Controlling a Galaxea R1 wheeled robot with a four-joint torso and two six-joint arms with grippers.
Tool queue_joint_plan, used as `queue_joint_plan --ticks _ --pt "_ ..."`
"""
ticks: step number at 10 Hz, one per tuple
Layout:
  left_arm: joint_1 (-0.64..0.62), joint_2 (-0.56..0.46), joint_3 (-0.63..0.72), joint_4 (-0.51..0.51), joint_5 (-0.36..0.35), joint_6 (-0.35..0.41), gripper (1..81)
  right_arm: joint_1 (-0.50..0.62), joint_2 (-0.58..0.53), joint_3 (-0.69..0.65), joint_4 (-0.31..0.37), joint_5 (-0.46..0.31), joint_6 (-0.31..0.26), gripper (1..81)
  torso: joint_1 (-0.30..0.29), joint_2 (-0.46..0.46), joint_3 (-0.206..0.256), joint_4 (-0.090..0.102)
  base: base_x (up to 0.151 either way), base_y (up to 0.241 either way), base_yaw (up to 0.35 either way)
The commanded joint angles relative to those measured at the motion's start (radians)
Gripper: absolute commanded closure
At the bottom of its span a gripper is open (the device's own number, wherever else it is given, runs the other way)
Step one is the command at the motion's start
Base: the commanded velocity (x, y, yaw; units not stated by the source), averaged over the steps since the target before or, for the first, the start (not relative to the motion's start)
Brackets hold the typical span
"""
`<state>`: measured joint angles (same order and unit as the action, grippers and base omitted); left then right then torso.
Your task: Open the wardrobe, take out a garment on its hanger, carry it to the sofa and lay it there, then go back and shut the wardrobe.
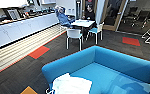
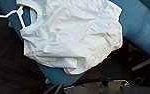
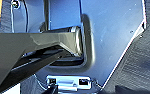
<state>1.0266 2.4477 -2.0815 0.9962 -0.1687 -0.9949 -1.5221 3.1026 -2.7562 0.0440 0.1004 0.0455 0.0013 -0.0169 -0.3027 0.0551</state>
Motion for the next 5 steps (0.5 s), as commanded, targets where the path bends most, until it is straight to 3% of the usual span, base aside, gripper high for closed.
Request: queue_joint_plan --ticks 1,3,5 --pt "0.043 0.010 -0.054 0.091 -0.048 0.005 1.0 0.009 0.018 0.011 -0.003 -0.071 -0.006 1.0 0.000 0.000 0.041 0.000 0.000 0.000 0.000" --pt "0.125 0.070 -0.134 0.142 -0.052 0.007 1.0 0.009 0.018 0.011 -0.003 -0.071 -0.006 1.0 0.000 0.000 0.069 0.000 0.000 0.000 0.000" --pt "0.207 0.153 -0.238 0.208 -0.052 0.007 1.0 0.010 0.018 0.011 -0.003 -0.071 -0.006 1.0 -0.001 -0.002 0.056 0.000 0.000 0.000 0.000"
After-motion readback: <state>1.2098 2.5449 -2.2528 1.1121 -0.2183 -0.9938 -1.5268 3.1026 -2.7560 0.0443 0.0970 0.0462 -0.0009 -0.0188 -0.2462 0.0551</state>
